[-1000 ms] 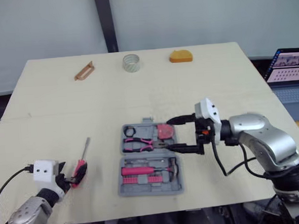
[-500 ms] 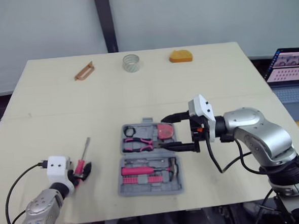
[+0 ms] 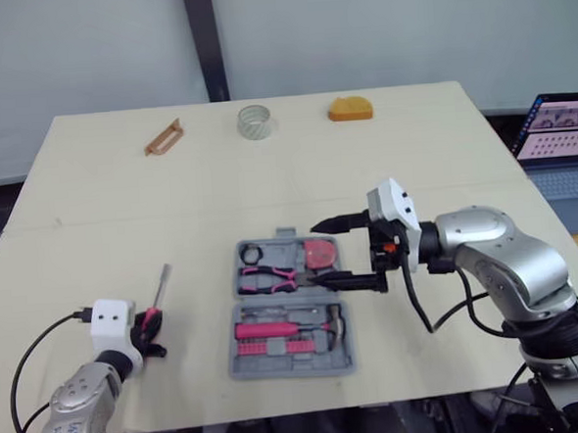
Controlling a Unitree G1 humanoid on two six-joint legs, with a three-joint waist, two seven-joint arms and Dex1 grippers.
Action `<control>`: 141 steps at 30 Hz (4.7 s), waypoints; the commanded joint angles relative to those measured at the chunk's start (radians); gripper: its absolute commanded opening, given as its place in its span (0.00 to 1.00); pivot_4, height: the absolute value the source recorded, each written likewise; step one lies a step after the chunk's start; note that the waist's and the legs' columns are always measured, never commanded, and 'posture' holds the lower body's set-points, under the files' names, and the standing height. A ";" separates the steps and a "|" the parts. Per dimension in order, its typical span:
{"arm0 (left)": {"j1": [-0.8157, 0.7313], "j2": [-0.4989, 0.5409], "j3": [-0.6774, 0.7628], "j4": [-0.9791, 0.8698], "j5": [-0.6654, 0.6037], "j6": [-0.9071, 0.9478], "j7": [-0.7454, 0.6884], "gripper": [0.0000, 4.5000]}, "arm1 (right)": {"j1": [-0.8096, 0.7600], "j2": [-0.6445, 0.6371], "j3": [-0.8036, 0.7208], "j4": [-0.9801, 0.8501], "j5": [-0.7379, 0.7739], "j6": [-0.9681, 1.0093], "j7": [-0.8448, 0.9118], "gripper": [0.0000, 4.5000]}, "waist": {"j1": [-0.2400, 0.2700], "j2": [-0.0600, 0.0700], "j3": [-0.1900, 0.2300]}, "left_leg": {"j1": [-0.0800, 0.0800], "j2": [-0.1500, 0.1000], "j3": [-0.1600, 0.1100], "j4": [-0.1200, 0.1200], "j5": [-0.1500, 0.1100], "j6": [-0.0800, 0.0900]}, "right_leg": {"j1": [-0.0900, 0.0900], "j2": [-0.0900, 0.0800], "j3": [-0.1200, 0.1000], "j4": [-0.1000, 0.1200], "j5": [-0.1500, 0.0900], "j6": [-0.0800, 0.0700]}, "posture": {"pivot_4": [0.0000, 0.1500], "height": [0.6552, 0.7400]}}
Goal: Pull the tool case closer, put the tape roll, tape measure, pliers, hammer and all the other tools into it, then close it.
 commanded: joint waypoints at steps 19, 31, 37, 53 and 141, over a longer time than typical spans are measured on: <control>-0.262 0.676 -0.169 -0.192 -0.166 0.007 -0.765 0.14 | 0.131 -0.194 -0.048 -0.088 -0.023 -0.109 0.128 1.00 | -0.002 -0.003 0.005 | -0.006 0.000 0.002 -0.001 0.000 0.000 | -0.008 0.000 0.000 0.000 0.000 0.000 | 1.00 1.00; -0.549 0.768 -0.521 -0.303 -0.111 0.186 -0.926 0.14 | 0.248 -0.271 -0.063 -0.147 -0.054 -0.139 0.146 1.00 | 0.002 -0.006 0.008 | -0.016 0.000 0.006 -0.001 0.000 0.000 | -0.019 0.000 0.000 0.002 0.000 0.000 | 1.00 1.00; -0.618 0.743 -0.611 -0.374 -0.095 0.311 -0.900 0.14 | 0.322 -0.304 -0.069 -0.176 -0.064 -0.146 0.143 1.00 | 0.012 -0.007 0.009 | -0.016 0.000 0.005 0.002 0.000 0.000 | -0.018 0.000 0.000 0.003 0.001 0.000 | 1.00 1.00; -0.629 0.613 -0.748 -0.386 -0.043 0.376 -0.807 0.14 | 0.415 -0.338 -0.084 -0.190 -0.045 -0.143 0.151 1.00 | 0.025 -0.008 0.010 | -0.017 0.000 0.005 0.010 0.000 0.000 | -0.017 0.000 0.001 0.005 0.002 -0.002 | 1.00 1.00; -0.739 0.363 -0.988 -0.340 -0.022 0.534 -0.623 0.44 | 0.365 -0.317 -0.068 -0.210 -0.043 -0.080 0.104 1.00 | 0.027 -0.009 0.010 | -0.018 0.000 0.004 0.015 -0.002 0.003 | -0.016 0.000 0.001 0.006 0.003 -0.001 | 1.00 1.00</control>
